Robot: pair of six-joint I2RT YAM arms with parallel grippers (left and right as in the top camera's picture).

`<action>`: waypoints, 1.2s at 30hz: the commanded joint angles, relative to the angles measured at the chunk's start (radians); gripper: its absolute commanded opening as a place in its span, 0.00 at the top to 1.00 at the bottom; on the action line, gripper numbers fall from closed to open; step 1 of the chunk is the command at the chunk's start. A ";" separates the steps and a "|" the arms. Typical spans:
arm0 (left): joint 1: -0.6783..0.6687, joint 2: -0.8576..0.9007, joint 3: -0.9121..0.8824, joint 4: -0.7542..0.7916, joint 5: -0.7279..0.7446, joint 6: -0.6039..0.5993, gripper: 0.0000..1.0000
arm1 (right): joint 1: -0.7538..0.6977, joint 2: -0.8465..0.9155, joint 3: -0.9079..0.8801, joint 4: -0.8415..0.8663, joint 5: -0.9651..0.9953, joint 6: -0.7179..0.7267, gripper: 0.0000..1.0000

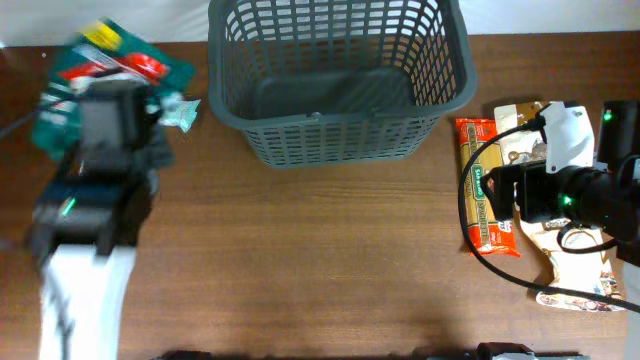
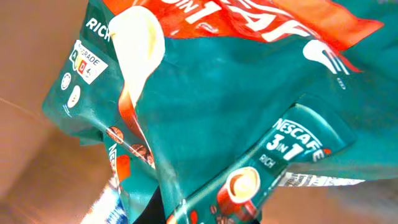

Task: Pack container
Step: 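Lift the Nescafe bag and drop it into the grey basket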

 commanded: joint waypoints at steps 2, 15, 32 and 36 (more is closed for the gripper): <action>0.002 -0.143 0.094 0.086 -0.120 -0.013 0.98 | 0.005 -0.001 0.013 0.004 0.008 -0.003 0.01; -0.020 -0.055 0.095 0.329 0.164 0.027 0.98 | 0.005 -0.001 0.013 -0.005 -0.010 0.008 0.01; -0.417 0.273 0.095 1.043 0.132 0.008 0.98 | 0.005 -0.001 0.013 -0.091 -0.010 0.042 0.01; -0.473 0.327 0.095 1.005 0.136 0.011 0.98 | 0.005 -0.001 0.013 -0.122 -0.010 0.042 0.01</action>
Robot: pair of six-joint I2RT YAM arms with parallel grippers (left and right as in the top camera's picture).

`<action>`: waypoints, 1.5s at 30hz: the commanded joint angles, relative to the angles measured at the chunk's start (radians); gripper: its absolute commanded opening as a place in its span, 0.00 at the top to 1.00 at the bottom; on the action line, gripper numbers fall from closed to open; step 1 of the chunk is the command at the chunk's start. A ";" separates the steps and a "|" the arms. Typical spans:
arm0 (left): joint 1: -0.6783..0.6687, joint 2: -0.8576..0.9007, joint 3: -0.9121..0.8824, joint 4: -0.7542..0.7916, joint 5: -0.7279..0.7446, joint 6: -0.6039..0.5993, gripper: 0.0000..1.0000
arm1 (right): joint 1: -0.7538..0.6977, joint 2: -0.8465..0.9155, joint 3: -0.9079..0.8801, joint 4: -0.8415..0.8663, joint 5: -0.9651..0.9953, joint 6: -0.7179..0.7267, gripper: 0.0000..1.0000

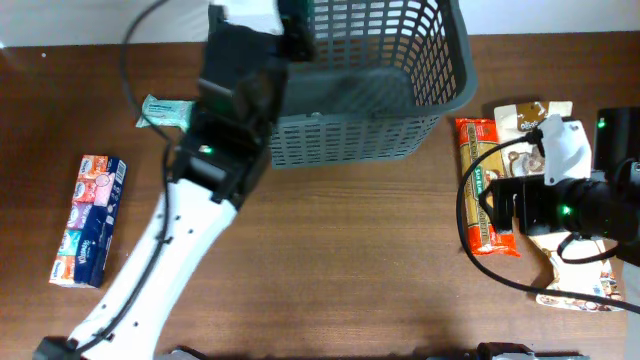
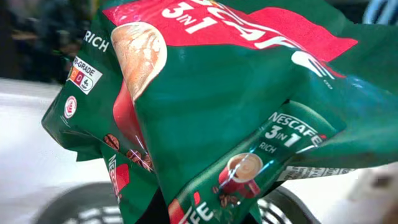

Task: Pack container
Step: 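Lift the Nescafe bag and drop it into the grey basket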

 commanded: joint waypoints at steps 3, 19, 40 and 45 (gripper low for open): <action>-0.048 0.061 0.040 -0.084 -0.013 0.014 0.98 | 0.005 -0.001 0.013 -0.021 -0.008 0.012 0.01; -0.056 0.083 0.040 -0.496 0.004 0.361 0.98 | 0.005 -0.001 0.013 -0.027 -0.008 0.012 0.01; -0.020 0.083 0.040 -0.647 0.000 0.616 0.00 | 0.005 -0.001 0.013 -0.027 0.004 0.011 0.01; 0.001 0.081 0.042 -0.502 -0.064 0.554 0.00 | 0.005 -0.001 0.013 -0.027 0.004 0.011 0.01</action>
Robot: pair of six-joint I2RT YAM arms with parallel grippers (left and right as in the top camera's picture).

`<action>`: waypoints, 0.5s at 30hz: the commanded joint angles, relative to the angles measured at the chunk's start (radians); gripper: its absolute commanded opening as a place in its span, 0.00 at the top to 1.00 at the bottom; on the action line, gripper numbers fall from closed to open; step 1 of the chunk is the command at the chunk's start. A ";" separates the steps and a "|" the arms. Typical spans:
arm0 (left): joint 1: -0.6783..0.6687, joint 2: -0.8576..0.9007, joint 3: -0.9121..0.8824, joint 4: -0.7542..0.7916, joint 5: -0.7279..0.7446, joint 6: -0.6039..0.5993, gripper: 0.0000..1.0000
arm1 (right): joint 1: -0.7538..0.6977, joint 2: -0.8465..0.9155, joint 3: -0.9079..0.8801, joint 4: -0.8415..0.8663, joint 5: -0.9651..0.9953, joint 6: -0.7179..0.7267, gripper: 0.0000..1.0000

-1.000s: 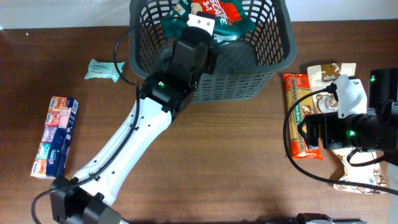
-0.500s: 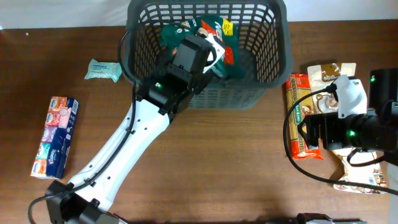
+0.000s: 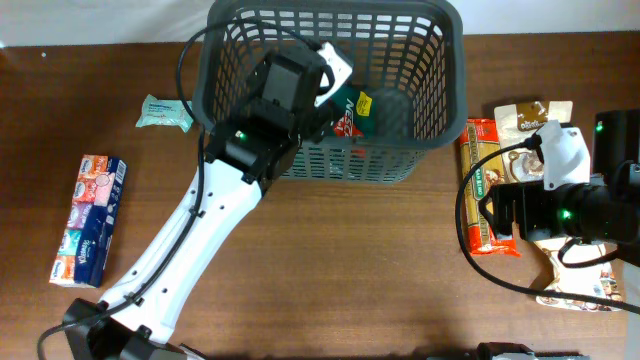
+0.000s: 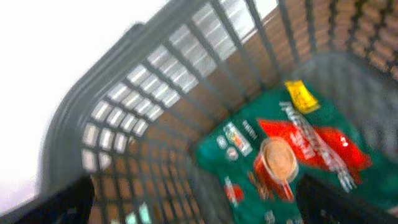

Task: Pack container
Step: 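Lift the Nescafe bag and drop it into the grey basket, then move the left gripper to the Kleenex tissue pack and grasp it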

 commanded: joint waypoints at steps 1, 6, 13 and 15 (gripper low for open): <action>0.029 -0.018 0.024 0.119 -0.098 -0.078 0.00 | 0.005 -0.001 0.013 0.000 0.003 0.010 0.01; 0.117 -0.032 0.171 0.191 -0.121 -0.274 0.00 | 0.005 -0.001 0.013 0.015 0.002 0.010 0.01; 0.291 -0.035 0.383 -0.112 -0.179 -0.517 0.07 | 0.005 -0.001 0.013 0.016 0.002 0.010 0.01; 0.364 -0.035 0.386 -0.234 -0.193 -0.590 0.06 | 0.005 -0.001 0.013 0.016 0.002 0.010 0.01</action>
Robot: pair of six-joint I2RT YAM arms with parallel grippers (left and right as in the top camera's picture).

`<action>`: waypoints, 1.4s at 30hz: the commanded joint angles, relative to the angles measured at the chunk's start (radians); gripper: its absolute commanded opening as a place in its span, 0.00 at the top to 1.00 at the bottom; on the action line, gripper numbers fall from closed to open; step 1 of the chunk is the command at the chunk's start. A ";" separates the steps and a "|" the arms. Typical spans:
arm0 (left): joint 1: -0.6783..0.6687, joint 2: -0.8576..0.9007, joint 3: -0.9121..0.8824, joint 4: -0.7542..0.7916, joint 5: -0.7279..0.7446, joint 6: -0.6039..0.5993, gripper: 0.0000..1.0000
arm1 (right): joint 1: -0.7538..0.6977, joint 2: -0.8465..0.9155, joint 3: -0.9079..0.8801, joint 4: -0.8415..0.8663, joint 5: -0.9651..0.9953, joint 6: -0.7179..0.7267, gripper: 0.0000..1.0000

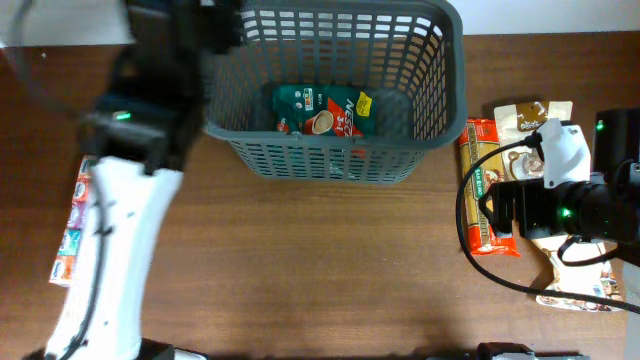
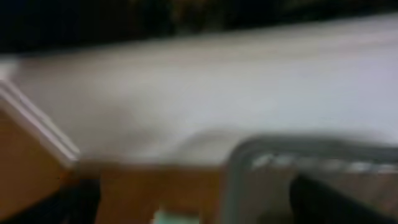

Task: Pack container
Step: 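Move the left gripper to the Kleenex tissue pack and grasp it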

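The grey mesh basket (image 1: 440, 70) stands at the back of the table with the green Nescafe 3-in-1 bag (image 1: 322, 114) lying flat inside it. My left arm (image 1: 150, 95) is blurred, up by the basket's left wall. In the blurred left wrist view my left gripper (image 2: 208, 208) is open with nothing between its dark fingers (image 2: 333, 199), the basket's rim (image 2: 249, 163) just ahead. A sliver of the teal packet (image 2: 166, 218) shows below. My right gripper (image 1: 497, 205) hovers over a red-orange snack pack (image 1: 478, 175); its jaws cannot be made out.
More snack packs (image 1: 525, 118) lie at the right under the right arm. A colourful tissue pack (image 1: 72, 235) lies at the left edge, half hidden behind my left arm. A white wall shows beyond the table's back edge.
My left arm has moved from over the basket's inside to outside its left wall. The Nescafe bag stays lying in the basket. The right arm has not moved.
My left gripper held the Nescafe bag over the table's back left corner, then at the basket's rear rim. Later the bag lay inside the basket with the gripper open over it. Now the arm is left of the basket, empty.
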 commanded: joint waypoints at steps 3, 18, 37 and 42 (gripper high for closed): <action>0.198 0.005 0.004 -0.281 -0.032 -0.247 0.01 | 0.005 -0.001 0.013 0.002 0.002 0.011 0.01; 0.492 0.087 -0.094 -0.725 0.255 0.163 0.02 | 0.005 0.014 0.013 0.039 0.003 -0.001 0.01; 0.695 0.087 -0.642 -0.213 0.306 0.360 0.01 | 0.005 -0.067 0.211 0.177 0.242 0.010 0.01; 0.748 0.087 -0.643 -0.162 0.406 0.527 0.01 | 0.005 -0.051 0.209 0.180 0.333 0.003 0.01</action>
